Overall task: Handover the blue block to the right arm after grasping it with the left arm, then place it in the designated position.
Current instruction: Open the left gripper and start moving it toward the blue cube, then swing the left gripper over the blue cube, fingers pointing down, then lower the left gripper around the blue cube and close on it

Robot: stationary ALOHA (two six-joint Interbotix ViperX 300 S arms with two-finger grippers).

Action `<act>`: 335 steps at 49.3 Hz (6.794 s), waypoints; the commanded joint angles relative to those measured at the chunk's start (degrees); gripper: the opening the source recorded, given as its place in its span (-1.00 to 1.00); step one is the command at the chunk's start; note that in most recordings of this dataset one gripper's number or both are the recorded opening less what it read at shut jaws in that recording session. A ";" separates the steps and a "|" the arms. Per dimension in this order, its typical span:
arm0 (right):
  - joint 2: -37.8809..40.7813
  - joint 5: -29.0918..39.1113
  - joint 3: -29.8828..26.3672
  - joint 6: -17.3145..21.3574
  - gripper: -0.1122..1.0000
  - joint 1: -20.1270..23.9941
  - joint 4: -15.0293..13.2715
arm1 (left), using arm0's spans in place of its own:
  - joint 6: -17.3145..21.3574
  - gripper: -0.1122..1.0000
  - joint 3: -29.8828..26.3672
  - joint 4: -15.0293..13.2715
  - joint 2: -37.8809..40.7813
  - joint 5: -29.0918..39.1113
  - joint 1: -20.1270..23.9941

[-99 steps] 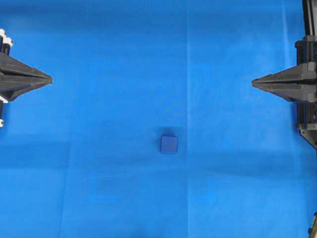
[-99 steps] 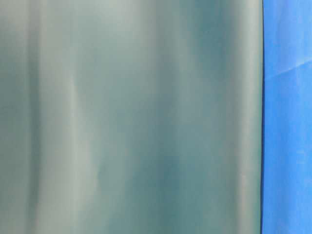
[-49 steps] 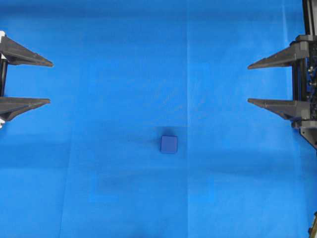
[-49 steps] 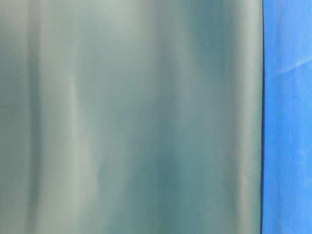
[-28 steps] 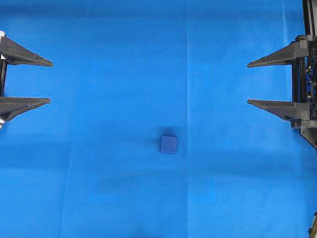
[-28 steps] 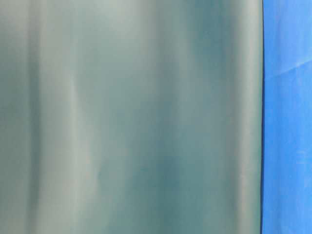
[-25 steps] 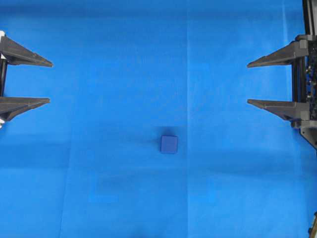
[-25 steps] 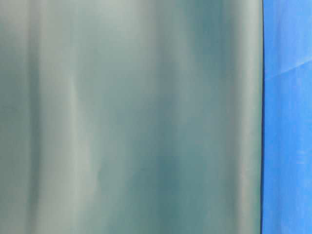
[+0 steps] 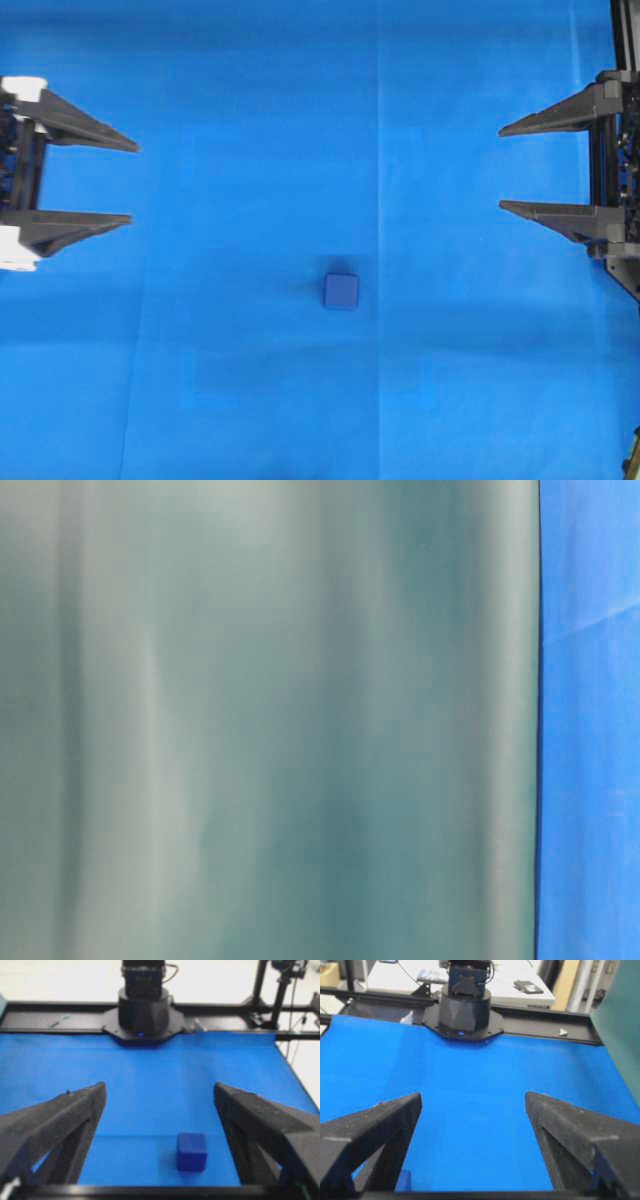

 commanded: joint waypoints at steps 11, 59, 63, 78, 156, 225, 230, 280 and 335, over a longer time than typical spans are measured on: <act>1.05 -1.23 -1.67 0.09 0.98 -0.18 0.18 | 0.00 0.86 -9.93 0.09 15.73 -5.01 -0.97; 1.67 -2.72 -1.85 0.09 0.98 -0.18 0.09 | 0.26 0.86 -41.48 0.09 44.91 2.37 -4.13; 1.67 -2.72 -1.85 0.09 0.98 -0.18 0.09 | 0.35 0.86 -41.57 0.09 44.91 2.55 -4.13; 1.67 -2.72 -1.85 0.09 0.98 -0.18 0.09 | -0.97 0.86 -42.89 0.09 45.35 9.67 -4.13; 1.76 -2.11 -2.02 0.00 0.98 -0.18 0.00 | -3.34 0.86 -69.43 1.05 56.78 67.59 -5.27; 2.81 -2.37 -1.85 0.09 0.98 -0.18 0.00 | -3.78 0.86 -60.47 0.97 60.38 55.72 -5.27; 2.99 -2.37 -1.85 0.00 0.98 -0.09 0.00 | -3.87 0.86 -59.68 0.97 61.96 54.32 -5.27; 3.60 -2.20 -1.76 -0.09 0.98 -0.18 0.00 | -4.04 0.86 -58.97 0.97 71.02 49.04 -4.83; 3.60 -2.11 -1.85 0.00 0.98 -0.09 0.00 | -4.04 0.07 -63.37 0.97 69.17 56.16 -6.59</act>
